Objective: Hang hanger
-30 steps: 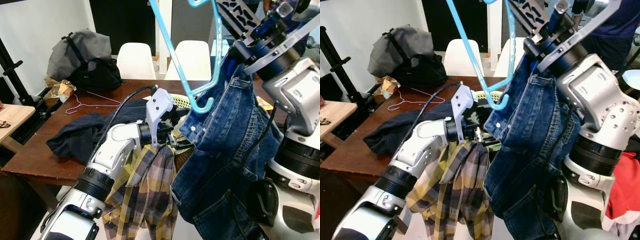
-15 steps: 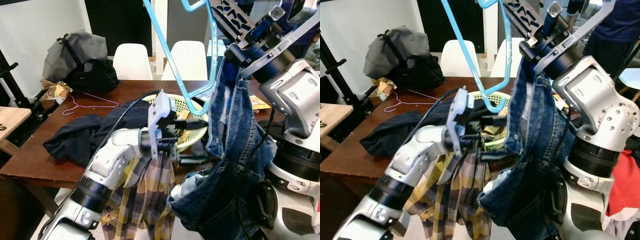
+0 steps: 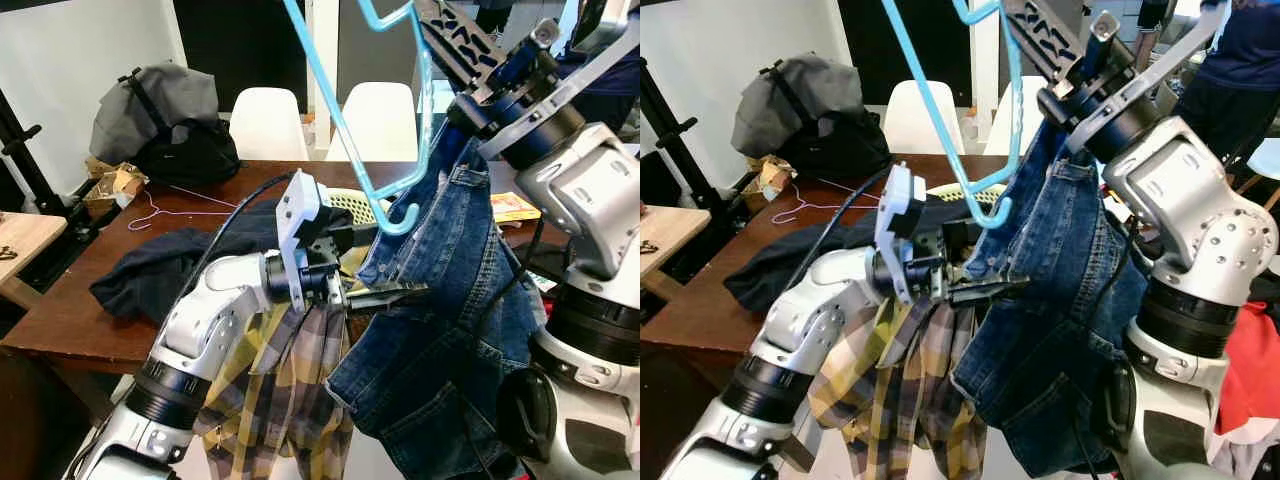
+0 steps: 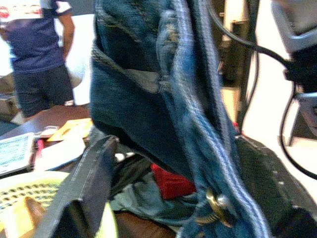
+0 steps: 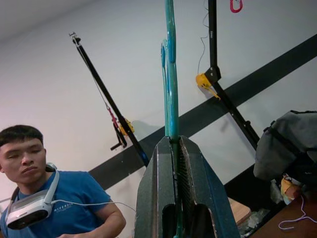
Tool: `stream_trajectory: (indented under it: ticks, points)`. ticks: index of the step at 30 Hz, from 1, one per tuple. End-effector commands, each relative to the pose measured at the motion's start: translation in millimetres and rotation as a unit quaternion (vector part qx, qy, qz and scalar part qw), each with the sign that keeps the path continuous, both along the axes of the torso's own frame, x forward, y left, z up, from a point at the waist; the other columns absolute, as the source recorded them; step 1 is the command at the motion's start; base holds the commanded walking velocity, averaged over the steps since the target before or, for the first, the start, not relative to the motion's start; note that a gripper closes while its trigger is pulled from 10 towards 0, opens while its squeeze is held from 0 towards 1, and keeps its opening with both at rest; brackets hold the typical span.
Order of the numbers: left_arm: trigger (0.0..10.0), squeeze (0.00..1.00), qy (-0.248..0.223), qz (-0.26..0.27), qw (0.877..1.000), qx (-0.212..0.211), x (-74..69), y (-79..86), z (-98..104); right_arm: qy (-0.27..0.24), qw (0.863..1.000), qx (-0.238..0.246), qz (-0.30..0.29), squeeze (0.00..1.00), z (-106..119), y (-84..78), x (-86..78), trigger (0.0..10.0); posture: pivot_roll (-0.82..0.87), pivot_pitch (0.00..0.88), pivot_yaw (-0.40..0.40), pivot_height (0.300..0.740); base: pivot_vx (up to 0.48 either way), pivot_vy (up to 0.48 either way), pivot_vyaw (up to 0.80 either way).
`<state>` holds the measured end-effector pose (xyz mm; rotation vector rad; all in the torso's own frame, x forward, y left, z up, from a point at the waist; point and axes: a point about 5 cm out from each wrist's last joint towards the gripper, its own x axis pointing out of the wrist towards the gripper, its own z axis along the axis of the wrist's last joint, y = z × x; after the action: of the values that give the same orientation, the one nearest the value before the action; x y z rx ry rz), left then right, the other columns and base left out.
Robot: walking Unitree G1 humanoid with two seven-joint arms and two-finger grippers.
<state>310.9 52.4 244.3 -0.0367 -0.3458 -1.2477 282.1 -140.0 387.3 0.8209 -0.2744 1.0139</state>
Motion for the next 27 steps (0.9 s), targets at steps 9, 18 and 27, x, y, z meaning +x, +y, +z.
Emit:
stream_trajectory:
  ticks: [9,18,27]
  points:
    - [0.0,0.00,0.028,0.056,0.998,-0.022,16.8,7.8,3,-0.032,0.999,0.001,0.004,0.00,7,1.3,-9.5,10.0,-0.20,0.000,0.012,0.740,0.000,0.000,0.00]
    - [0.0,0.00,0.013,0.160,0.987,-0.022,38.7,24.3,6,-0.034,0.993,-0.111,0.006,0.00,-12,1.4,-22.3,10.0,-0.20,0.000,0.009,0.740,0.000,0.000,0.00]
    - [0.0,0.00,-0.013,0.332,0.943,-0.026,71.6,58.5,20,-0.061,0.971,-0.200,0.115,0.00,-56,-12.0,-75.7,10.0,-0.24,0.000,0.030,0.740,0.000,0.000,0.00]
